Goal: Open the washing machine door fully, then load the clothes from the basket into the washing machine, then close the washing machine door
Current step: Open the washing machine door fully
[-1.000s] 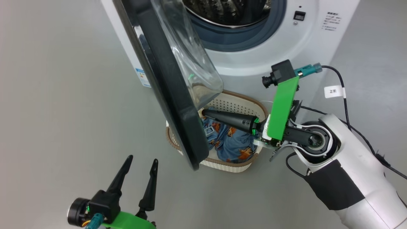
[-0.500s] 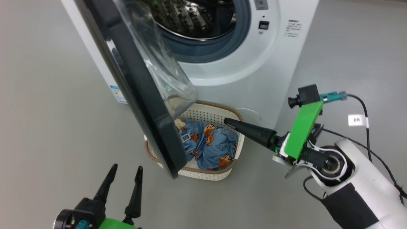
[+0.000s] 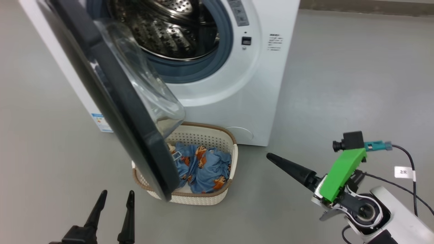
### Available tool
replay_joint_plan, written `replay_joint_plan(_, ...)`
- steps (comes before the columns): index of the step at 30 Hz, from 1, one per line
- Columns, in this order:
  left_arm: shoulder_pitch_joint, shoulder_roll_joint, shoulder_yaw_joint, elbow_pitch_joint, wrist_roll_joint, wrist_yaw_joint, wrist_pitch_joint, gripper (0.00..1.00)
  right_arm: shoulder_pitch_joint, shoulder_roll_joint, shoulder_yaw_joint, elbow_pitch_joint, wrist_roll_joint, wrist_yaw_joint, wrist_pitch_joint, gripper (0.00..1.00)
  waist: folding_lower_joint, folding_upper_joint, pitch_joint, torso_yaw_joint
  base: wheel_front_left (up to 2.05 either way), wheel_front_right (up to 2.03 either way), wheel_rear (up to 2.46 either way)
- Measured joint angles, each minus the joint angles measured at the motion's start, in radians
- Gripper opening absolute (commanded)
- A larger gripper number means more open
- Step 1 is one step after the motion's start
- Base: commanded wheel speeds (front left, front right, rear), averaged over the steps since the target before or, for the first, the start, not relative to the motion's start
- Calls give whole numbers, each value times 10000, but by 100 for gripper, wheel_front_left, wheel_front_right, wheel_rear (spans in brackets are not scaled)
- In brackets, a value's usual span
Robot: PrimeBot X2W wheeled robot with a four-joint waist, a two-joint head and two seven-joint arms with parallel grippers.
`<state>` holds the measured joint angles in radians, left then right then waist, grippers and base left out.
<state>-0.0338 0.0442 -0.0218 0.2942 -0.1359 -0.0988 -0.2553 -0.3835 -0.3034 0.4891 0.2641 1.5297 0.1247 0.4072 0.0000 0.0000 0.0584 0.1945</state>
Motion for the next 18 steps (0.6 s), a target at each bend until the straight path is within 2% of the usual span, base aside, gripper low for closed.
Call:
replay_joint_plan(9, 23, 2, 224, -35, 71, -63, 0, 100, 503, -610, 554, 31, -523, 0, -1392, 100, 0, 0, -72, -449, 0, 0, 0)
replay_joint_plan(18, 198, 0, 272, -38, 159, -109, 0, 100, 724, -1360, 1839, 533, -1756, 2, -4148, 100, 0, 0, -180, -500, 0, 0, 0)
